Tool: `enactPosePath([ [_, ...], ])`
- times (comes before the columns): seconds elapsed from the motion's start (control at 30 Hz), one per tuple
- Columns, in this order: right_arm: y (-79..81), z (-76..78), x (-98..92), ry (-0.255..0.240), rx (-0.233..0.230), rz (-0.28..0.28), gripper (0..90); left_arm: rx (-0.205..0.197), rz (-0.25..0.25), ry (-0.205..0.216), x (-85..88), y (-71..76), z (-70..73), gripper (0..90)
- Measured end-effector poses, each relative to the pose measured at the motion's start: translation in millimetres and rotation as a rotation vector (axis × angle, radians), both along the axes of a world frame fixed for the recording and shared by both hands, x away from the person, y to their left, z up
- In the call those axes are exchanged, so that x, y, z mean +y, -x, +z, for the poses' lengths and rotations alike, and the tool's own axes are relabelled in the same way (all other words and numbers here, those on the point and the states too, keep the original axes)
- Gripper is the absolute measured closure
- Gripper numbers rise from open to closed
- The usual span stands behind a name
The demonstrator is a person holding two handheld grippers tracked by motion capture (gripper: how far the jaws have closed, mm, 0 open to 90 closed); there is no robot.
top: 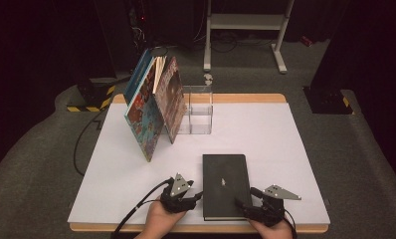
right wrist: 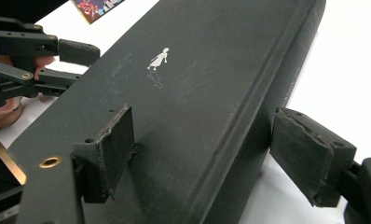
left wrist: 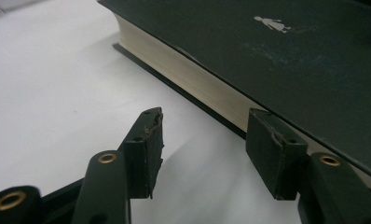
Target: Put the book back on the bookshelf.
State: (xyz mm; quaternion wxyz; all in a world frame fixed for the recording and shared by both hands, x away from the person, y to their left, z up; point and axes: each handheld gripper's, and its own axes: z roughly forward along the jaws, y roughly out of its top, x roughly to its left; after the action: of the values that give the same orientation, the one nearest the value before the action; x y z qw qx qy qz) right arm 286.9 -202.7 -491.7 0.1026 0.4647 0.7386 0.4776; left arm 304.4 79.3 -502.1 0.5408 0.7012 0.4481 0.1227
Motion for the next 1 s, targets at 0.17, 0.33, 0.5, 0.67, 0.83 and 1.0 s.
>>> enactPosePath([
  [0.17,0.8,0.9,2.8,0.010,0.004,-0.015,21.5,0.014,-0.006,-0.018,-5.0,-0.4,-1.2,46.4],
  [0.33,-1.3,3.2,10.9,0.024,0.020,-0.019,21.5,0.032,0.012,-0.036,-1.6,-4.9,-1.0,48.8],
  [0.5,-8.8,5.7,24.3,0.041,0.034,-0.020,21.3,0.044,0.033,-0.047,9.1,-16.2,-0.1,48.1],
  [0.67,-22.5,7.6,44.7,0.061,0.035,-0.004,21.0,0.030,0.056,-0.083,26.9,-28.3,0.8,47.6],
  [0.83,-37.0,8.2,68.6,0.068,0.030,0.009,21.0,0.023,0.117,-0.084,48.1,-40.9,-0.9,48.2],
  [1.0,-48.9,8.9,78.8,0.070,0.016,0.028,24.4,0.042,0.152,-0.030,55.8,-44.0,-2.4,48.8],
])
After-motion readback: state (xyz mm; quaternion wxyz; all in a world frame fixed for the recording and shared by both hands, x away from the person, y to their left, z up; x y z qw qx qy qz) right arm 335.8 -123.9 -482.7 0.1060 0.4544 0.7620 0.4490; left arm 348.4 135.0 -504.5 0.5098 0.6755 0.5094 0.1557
